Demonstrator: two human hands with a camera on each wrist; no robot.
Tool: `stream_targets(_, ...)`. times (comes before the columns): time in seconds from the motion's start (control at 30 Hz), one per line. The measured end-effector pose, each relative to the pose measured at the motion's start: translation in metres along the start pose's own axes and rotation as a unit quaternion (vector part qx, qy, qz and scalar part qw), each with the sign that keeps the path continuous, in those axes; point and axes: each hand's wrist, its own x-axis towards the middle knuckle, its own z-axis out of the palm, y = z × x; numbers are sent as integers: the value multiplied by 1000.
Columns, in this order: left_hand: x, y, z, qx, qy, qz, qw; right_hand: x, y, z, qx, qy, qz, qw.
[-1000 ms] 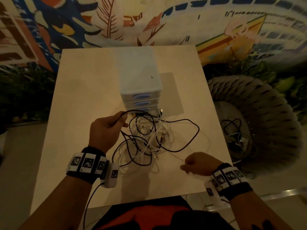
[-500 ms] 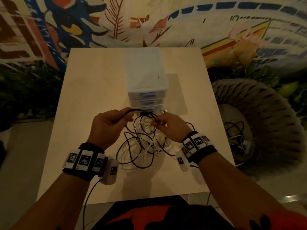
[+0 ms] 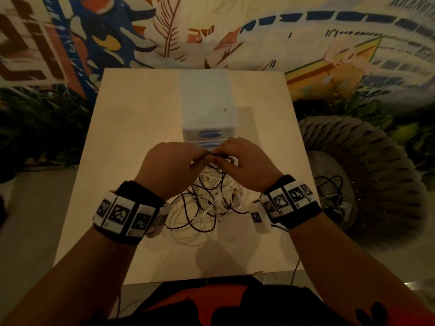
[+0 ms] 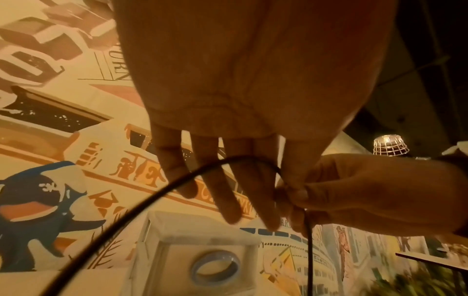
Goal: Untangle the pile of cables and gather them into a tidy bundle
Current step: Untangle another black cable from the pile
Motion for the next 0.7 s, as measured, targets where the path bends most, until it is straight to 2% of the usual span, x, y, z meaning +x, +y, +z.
stream_targets(0.07, 0, 3, -8, -39, 24, -20, 999, -9, 11, 4, -3, -13, 30, 999)
stream_targets(0.17, 0, 4, -24, -134, 95, -59, 985, -27, 39, 18, -6, -60, 128, 990)
stream_targets(0.27, 1, -4, -37, -255, 190, -129, 939, -45, 58, 29, 7, -126, 200, 972)
stream_targets(0.33, -1, -10, -41, -300, 217, -165, 914, -53, 62, 32, 2, -143, 214, 966)
stream_targets(0.43, -7, -9, -34, -314, 187, -198, 909, -52, 59, 30, 44, -109, 220, 968)
stream_targets(0.5, -9, -5, -24, -318, 167, -208, 910, -45, 52, 26, 89, -120, 218, 964)
stream_targets(0.6, -10, -2, -14, -307, 165, -206, 914, -32, 45, 22, 79, -126, 208, 967)
stream_targets(0.7, -9, -4, -13, -280, 137, -197, 929, -20, 36, 14, 107, -27, 230, 967)
